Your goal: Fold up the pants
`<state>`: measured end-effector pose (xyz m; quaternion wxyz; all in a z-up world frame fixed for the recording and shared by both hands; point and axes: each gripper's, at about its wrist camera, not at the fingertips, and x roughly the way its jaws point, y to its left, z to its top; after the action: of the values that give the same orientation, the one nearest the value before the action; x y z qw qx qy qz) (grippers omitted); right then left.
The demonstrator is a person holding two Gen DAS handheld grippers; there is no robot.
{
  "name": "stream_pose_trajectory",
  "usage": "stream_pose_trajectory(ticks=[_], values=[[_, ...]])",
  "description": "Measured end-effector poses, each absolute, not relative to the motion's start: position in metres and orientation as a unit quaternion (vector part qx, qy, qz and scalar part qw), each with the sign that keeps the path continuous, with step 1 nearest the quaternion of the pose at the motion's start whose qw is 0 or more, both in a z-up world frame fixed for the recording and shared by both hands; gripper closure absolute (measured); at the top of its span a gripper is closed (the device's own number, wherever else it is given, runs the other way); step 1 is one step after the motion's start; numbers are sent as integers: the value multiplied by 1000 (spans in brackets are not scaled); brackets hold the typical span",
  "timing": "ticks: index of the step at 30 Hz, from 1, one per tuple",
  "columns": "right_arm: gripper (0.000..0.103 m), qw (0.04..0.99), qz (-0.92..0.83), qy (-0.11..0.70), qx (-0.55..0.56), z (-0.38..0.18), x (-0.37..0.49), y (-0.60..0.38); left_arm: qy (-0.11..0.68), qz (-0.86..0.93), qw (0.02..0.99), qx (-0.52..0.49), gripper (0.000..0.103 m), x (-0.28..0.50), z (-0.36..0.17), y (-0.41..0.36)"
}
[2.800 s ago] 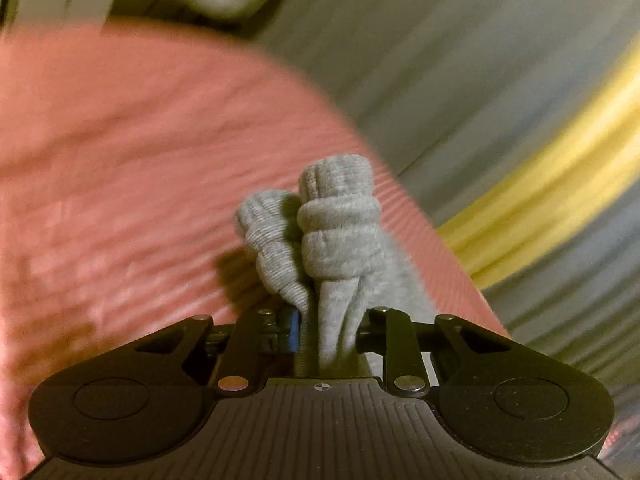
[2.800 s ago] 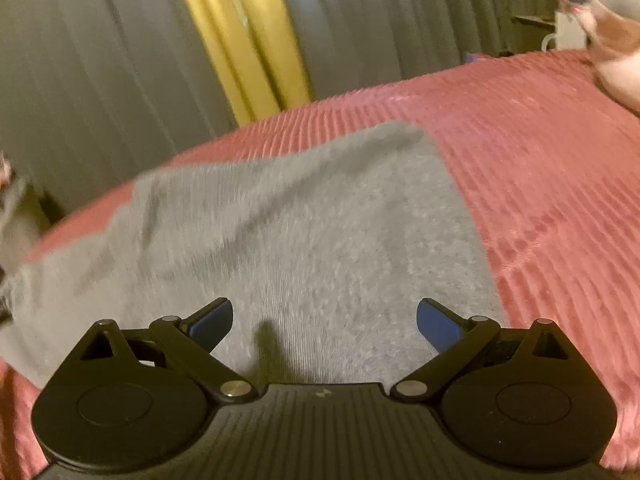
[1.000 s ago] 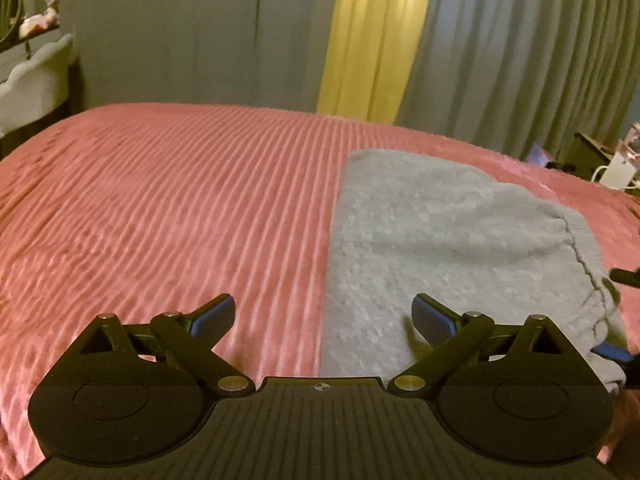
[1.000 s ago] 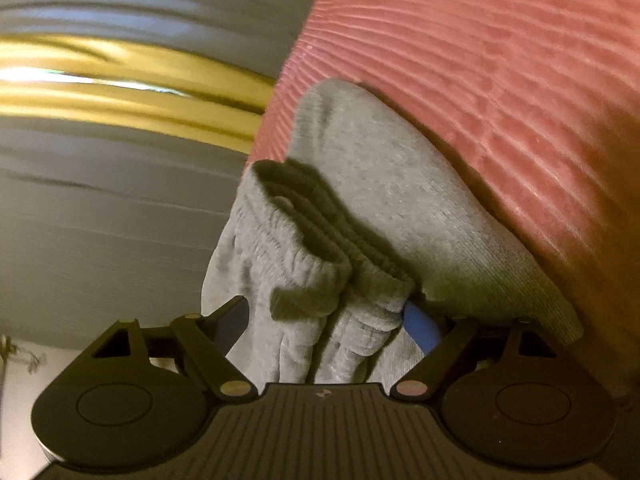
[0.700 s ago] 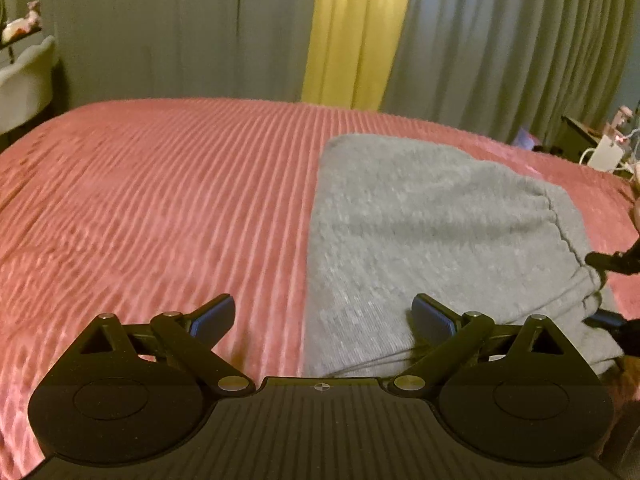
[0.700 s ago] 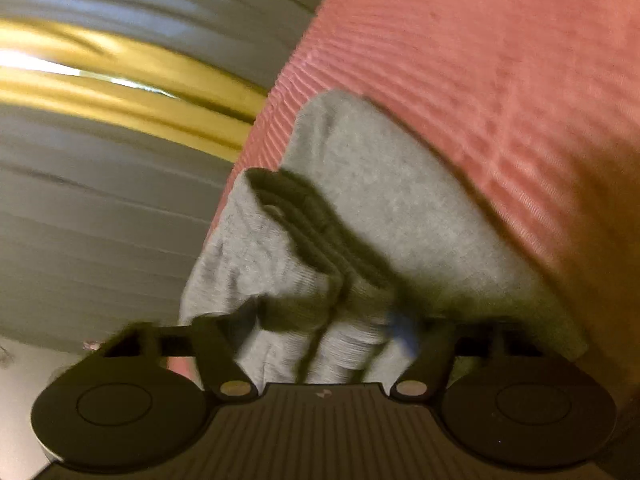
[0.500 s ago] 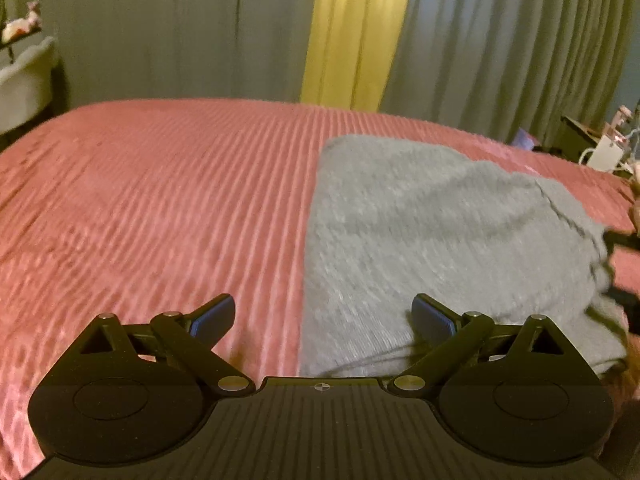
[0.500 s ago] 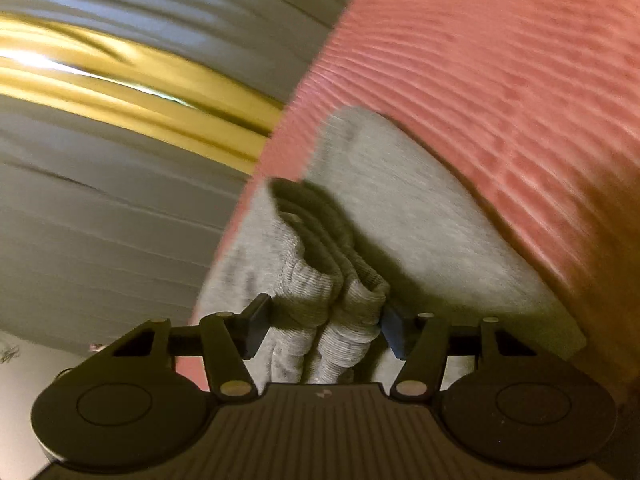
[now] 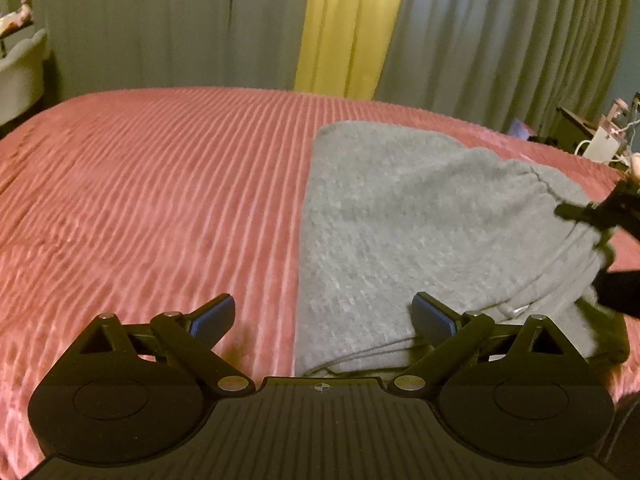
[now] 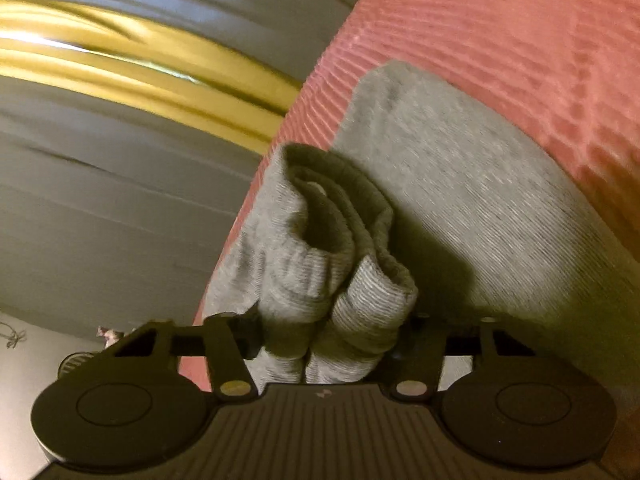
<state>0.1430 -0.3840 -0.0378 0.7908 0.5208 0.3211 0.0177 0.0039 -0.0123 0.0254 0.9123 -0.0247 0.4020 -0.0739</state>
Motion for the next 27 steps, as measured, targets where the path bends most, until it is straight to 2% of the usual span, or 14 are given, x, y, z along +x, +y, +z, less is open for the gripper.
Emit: stream_pose_trajectory(ticks=[3, 8, 13, 18, 27], values=[[55, 815, 30, 297, 497, -9, 140, -372, 395, -55, 917, -32, 4, 5, 26, -8], [56, 843, 77, 236, 477, 43, 132, -353, 329, -14, 943, -53, 4, -3, 38, 5], [56, 856, 102, 180, 473, 79, 110, -354, 339, -7, 938, -70, 4, 0, 36, 11], [55, 863, 54, 170, 473, 62, 80, -383, 331, -23, 941, -67, 4, 0, 38, 8], [55, 838, -22, 242, 488, -5, 74, -417, 346, -31, 937, -30, 4, 8, 27, -3]])
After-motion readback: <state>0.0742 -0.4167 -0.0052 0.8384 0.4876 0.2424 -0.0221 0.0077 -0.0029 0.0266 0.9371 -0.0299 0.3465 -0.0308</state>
